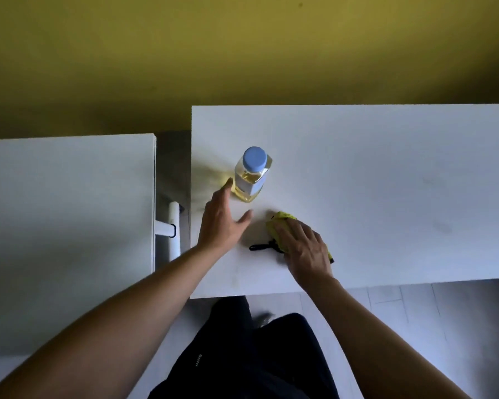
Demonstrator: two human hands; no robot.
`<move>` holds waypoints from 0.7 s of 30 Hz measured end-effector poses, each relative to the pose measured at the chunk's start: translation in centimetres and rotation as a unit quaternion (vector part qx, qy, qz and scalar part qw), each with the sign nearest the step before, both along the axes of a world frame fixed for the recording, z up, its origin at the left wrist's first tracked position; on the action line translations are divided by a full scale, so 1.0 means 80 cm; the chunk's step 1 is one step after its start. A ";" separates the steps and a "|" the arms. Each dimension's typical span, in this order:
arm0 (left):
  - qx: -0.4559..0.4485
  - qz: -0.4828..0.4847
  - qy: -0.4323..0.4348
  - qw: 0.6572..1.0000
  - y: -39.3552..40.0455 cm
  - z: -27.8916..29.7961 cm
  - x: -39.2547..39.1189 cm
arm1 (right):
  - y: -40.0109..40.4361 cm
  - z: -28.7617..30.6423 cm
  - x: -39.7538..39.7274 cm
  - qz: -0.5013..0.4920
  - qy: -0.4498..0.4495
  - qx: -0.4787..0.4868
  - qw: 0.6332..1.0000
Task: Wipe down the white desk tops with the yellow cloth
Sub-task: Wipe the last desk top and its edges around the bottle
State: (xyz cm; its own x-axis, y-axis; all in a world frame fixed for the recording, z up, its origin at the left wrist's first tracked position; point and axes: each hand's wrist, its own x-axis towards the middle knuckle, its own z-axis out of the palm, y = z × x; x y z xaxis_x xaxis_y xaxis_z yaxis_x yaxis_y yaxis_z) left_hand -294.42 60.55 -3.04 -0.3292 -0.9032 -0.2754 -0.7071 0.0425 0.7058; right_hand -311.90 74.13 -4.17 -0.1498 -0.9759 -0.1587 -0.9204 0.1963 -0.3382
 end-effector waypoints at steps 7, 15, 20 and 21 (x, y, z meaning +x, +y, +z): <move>-0.058 0.121 0.020 0.991 -0.027 0.000 -0.077 | 0.009 -0.027 -0.080 0.147 -0.049 -0.016 0.988; -0.064 0.198 0.014 0.978 0.004 0.006 -0.184 | -0.003 -0.045 -0.120 0.280 -0.035 0.005 0.959; -0.056 0.232 -0.014 0.971 0.028 -0.006 -0.199 | -0.012 -0.049 -0.133 0.319 -0.051 -0.016 0.946; -0.047 0.234 -0.029 0.971 0.038 -0.009 -0.195 | -0.012 -0.052 -0.135 0.324 -0.056 -0.019 0.944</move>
State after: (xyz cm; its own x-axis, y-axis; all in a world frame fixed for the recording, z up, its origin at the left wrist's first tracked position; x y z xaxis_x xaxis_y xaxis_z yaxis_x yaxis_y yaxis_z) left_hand -309.98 63.59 -3.73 0.1362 -0.9721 -0.1909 -0.7026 -0.2306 0.6732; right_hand -322.68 73.17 -8.32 0.4957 -0.8627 -0.1003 -0.8010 -0.4095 -0.4367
